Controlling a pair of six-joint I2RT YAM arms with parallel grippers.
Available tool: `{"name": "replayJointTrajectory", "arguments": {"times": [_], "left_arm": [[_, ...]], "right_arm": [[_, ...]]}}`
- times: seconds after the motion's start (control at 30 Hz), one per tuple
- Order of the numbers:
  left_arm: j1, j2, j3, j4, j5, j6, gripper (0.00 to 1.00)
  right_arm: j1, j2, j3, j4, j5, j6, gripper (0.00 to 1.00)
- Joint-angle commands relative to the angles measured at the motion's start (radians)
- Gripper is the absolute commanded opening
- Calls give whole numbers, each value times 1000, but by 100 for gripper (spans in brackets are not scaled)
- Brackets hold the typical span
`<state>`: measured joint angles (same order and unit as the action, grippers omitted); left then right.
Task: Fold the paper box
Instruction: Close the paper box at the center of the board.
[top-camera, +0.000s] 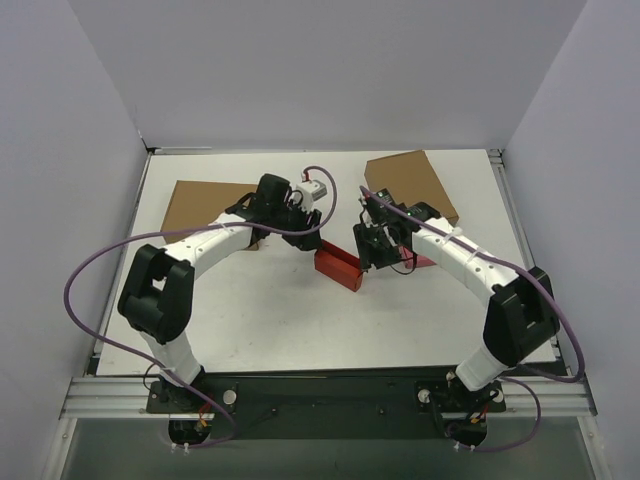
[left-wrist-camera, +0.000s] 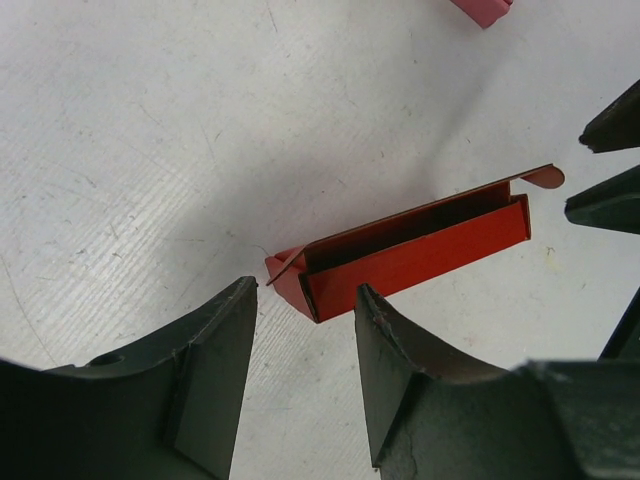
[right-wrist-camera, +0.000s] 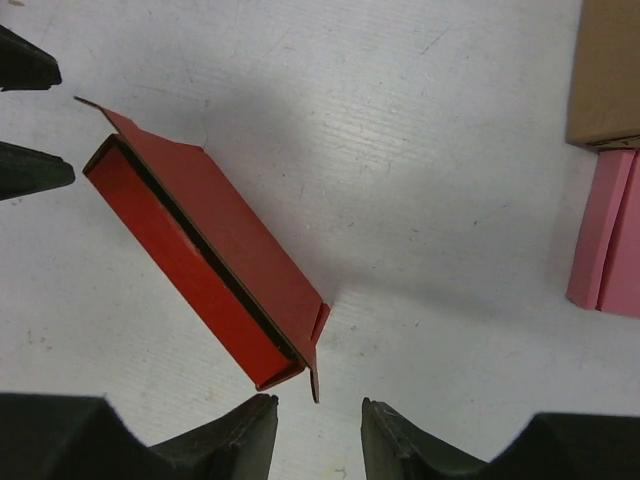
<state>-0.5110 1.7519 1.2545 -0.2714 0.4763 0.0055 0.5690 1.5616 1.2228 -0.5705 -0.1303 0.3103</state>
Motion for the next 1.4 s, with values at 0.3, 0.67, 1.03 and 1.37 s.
{"name": "replayJointTrajectory", "arguments": {"times": [0.3,0.67,1.03,1.37], "left_arm": [[-4,67,117,-6,13,54,53],[-4,87,126,-9,44,65,40],[-4,86,117,-8,56,62,27],[-6,61,95,9,51,37,24]], "right_arm": [[5,80,78,-38,49,-17,35],[6,94,87,-43,52,-14,27],[8,101,90,-49,43,-16,22],[12,97,84,-51,44,-31,28]]}}
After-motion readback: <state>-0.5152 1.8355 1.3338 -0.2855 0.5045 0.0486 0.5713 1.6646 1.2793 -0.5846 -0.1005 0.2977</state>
